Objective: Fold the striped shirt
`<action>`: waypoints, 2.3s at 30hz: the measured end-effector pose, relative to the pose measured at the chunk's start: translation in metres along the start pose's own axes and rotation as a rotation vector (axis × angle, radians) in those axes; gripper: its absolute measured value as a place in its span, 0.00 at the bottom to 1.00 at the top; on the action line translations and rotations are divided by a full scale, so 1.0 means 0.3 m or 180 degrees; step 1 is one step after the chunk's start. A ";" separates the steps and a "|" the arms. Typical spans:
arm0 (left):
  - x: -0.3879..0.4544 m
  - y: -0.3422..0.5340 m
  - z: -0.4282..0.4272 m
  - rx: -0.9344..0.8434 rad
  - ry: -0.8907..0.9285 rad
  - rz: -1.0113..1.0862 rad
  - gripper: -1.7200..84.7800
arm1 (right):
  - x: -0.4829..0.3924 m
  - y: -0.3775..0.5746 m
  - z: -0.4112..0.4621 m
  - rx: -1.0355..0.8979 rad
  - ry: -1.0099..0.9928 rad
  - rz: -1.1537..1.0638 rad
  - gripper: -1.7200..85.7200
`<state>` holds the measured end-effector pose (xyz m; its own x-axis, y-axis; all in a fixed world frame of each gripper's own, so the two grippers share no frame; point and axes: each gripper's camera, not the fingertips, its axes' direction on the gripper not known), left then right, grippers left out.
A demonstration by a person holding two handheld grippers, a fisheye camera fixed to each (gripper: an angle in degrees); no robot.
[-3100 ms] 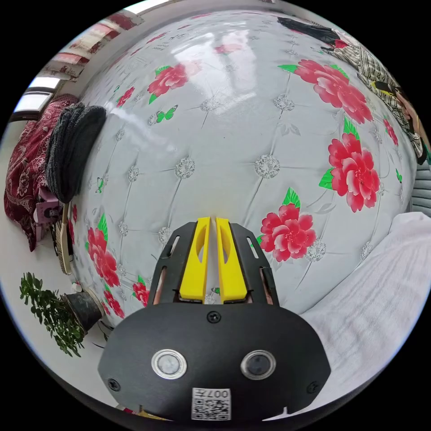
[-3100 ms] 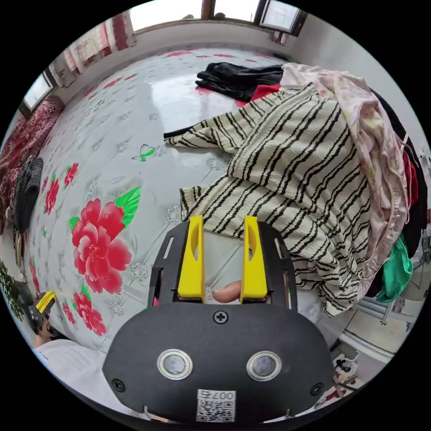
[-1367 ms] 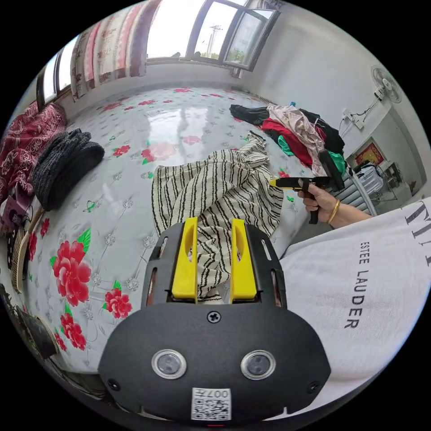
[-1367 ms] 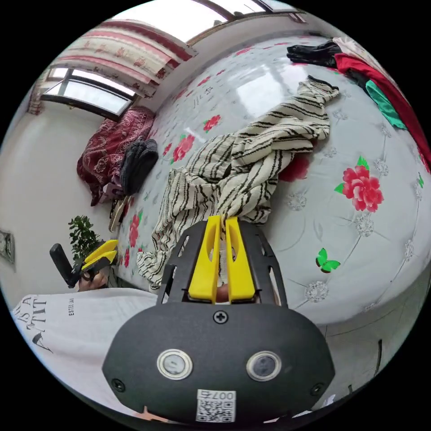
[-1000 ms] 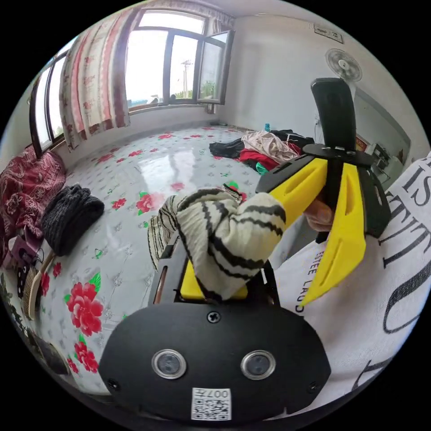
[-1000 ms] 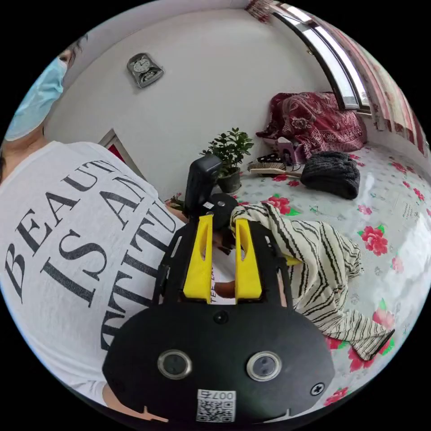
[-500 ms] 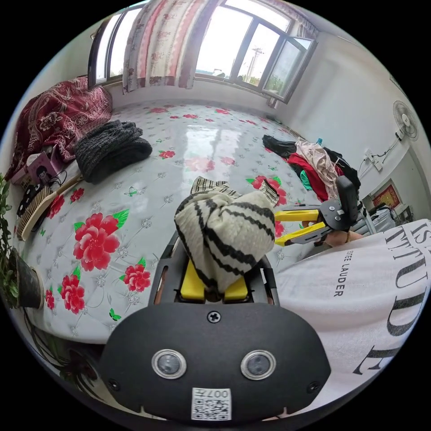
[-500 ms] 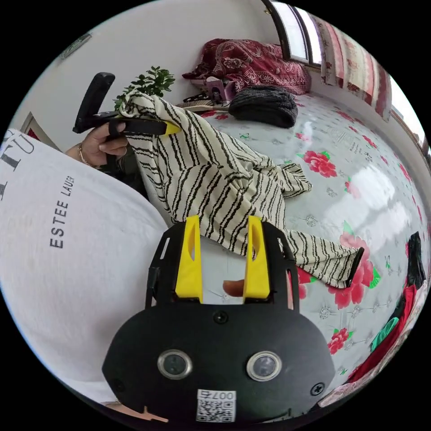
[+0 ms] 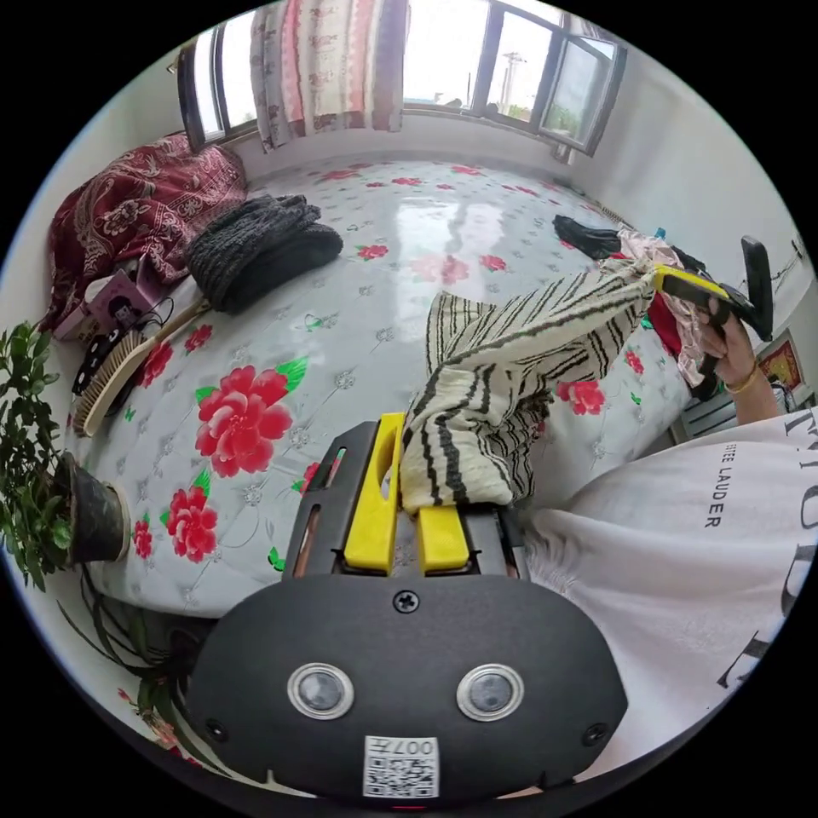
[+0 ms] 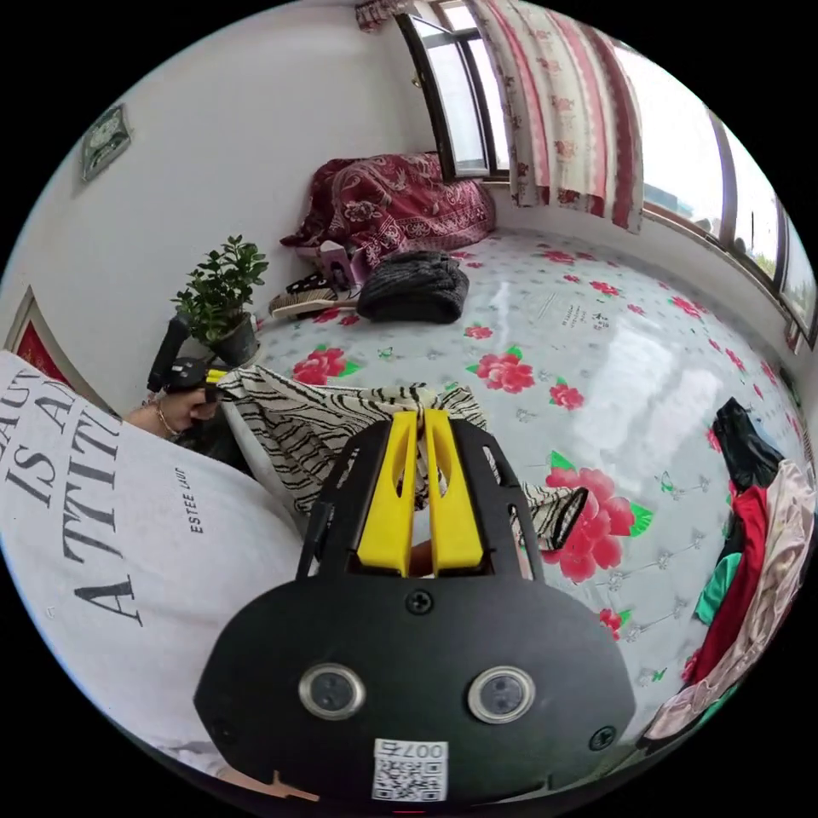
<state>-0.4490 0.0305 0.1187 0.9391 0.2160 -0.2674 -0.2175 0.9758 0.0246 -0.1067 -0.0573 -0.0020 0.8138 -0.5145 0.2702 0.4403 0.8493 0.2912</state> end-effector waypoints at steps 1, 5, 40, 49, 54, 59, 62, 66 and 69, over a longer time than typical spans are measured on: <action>0.013 -0.010 -0.001 0.0049 0.0053 0.0039 0.01 | -0.009 -0.007 -0.040 0.0047 0.0062 -0.0040 0.02; 0.114 -0.128 0.043 0.0176 0.0104 0.0262 0.02 | -0.018 -0.048 -0.095 -0.0078 0.0549 -0.0013 0.03; 0.085 0.029 -0.102 0.0241 0.0301 0.0011 0.02 | 0.040 0.171 -0.474 0.0760 0.0895 0.0617 0.02; 0.068 0.213 -0.762 0.2082 0.0827 0.0557 0.01 | -0.086 0.311 -0.998 0.1953 0.1340 0.0300 0.02; 0.055 0.299 -1.010 0.3153 0.0697 0.0549 0.01 | -0.146 0.305 -1.145 0.2449 0.1753 -0.0011 0.02; -0.034 0.075 -0.898 0.2922 0.0037 -0.0133 0.01 | 0.048 0.041 -0.996 0.2045 0.1536 -0.0135 0.02; -0.140 -0.157 -0.618 0.2226 -0.0342 -0.0832 0.02 | 0.277 -0.156 -0.743 0.1527 0.1453 0.0258 0.03; -0.243 -0.213 -0.259 0.1219 -0.0663 -0.1431 0.04 | 0.517 -0.156 -0.323 0.0399 0.1215 0.0695 0.06; -0.260 -0.112 -0.083 0.0843 -0.0693 -0.1364 0.04 | 0.593 0.037 -0.061 -0.0282 0.1045 0.0832 0.08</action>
<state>-0.5216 -0.0201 0.1147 0.9683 -0.2279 -0.1020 0.2447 0.9474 0.2064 0.0499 -0.1373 0.0324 0.9736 -0.2279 0.0137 0.2224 0.9604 0.1680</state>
